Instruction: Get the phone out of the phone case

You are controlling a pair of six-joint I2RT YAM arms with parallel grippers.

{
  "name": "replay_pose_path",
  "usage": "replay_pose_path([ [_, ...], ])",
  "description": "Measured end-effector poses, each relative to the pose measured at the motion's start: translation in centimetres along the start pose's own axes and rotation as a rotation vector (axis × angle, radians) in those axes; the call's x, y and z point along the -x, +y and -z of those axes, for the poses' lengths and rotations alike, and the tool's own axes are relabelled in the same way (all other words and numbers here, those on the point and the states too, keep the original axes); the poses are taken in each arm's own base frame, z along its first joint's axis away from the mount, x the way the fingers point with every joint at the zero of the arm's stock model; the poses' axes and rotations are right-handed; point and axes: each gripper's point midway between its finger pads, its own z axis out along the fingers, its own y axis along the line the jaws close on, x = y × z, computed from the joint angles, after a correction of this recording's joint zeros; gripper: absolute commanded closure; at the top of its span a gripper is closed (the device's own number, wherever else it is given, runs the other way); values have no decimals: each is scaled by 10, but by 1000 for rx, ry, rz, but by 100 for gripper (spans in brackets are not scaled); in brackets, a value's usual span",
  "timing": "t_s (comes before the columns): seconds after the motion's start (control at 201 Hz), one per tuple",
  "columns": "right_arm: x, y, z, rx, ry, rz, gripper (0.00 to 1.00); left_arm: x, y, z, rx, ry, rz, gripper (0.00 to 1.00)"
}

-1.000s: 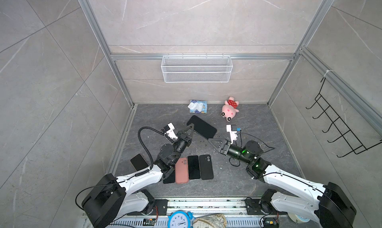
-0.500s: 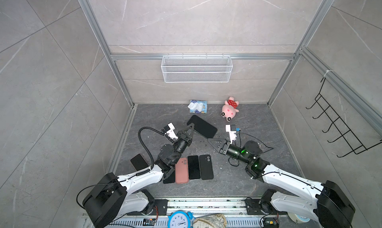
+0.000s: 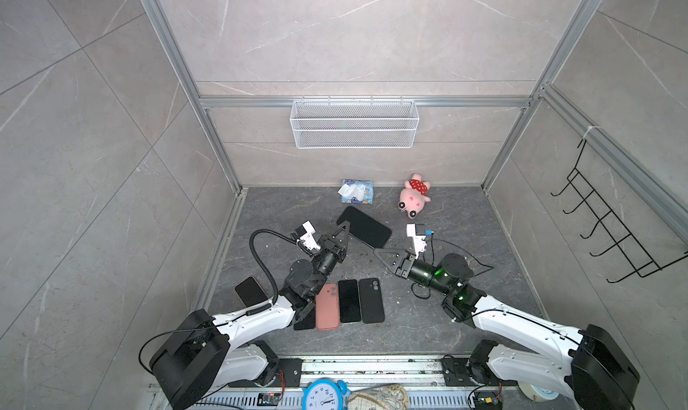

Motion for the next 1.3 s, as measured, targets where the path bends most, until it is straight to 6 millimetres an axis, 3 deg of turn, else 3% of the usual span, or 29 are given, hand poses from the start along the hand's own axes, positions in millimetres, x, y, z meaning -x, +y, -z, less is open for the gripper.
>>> replay_pose_path([
  [0.169, -11, -12, 3, -107, 39, 186, 100, -5, 20, -2, 137, 25, 35, 100],
  [0.349, -2, -7, 11, -198, 9, 442, 100, -11, 11, -11, 174, 58, 76, 100],
  [0.623, -4, -38, 29, -357, 51, 646, 100, -12, 25, -9, 237, 73, 73, 100],
  [0.648, -4, -39, 32, -365, 49, 650, 92, -12, 26, -9, 241, 75, 73, 100],
  [0.673, -5, -41, 36, -371, 48, 654, 75, -11, 26, -9, 242, 74, 72, 100],
  [0.698, -7, -43, 40, -378, 48, 653, 64, -10, 26, -9, 244, 76, 72, 100],
  [0.792, -12, -48, 58, -399, 48, 660, 38, -3, 25, -6, 245, 78, 70, 100],
  [0.852, -14, -47, 68, -409, 48, 666, 28, 8, 23, -4, 246, 81, 57, 100],
  [0.927, -14, -41, 77, -406, 51, 673, 20, 23, 17, -2, 242, 108, 8, 100],
  [0.982, -16, -36, 81, -403, 77, 688, 20, 35, 11, -4, 240, 146, -43, 100],
  [1.071, -16, -21, 80, -390, 150, 725, 26, 39, -10, -15, 209, 292, -170, 100],
  [1.176, -16, 3, 72, -340, 245, 776, 28, 21, -43, -20, 141, 510, -373, 100],
  [1.295, -20, 18, 67, -289, 344, 849, 28, -11, -73, -3, 8, 739, -575, 100],
])
